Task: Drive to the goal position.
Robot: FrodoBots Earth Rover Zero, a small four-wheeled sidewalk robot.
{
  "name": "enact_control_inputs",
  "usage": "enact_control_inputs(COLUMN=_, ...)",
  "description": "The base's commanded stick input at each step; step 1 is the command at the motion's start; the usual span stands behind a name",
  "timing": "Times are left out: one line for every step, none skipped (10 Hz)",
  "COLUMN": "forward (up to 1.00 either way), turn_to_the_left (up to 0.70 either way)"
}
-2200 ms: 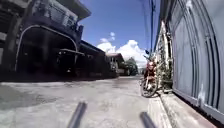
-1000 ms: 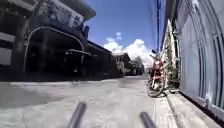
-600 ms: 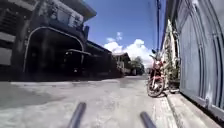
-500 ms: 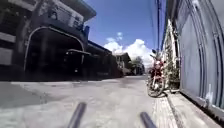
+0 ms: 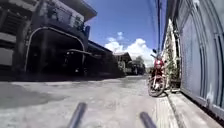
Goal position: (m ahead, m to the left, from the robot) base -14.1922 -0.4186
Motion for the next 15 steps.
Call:
enact_control_inputs(forward=0.00, turn_to_the_left=-0.67)
enact_control_inputs(forward=0.00, turn_to_the_left=-0.70)
enact_control_inputs(forward=0.00, turn_to_the_left=-0.70)
enact_control_inputs(forward=0.00, turn_to_the_left=-0.70)
enact_control_inputs(forward=0.00, turn_to_the_left=-0.45)
enact_control_inputs(forward=0.00, turn_to_the_left=0.29)
enact_control_inputs(forward=0.00, turn_to_the_left=0.24)
enact_control_inputs(forward=0.00, turn_to_the_left=0.35)
enact_control_inputs(forward=0.00, turn_to_the_left=0.22)
enact_control_inputs(forward=0.00, turn_to_the_left=0.12)
enact_control_inputs(forward=0.00, turn_to_the_left=0.12)
enact_control_inputs(forward=0.00, turn_to_the_left=0.11)
enact_control_inputs(forward=0.00, turn_to_the_left=0.11)
enact_control_inputs(forward=0.00, turn_to_the_left=0.11)
enact_control_inputs(forward=0.00, turn_to_the_left=0.11)
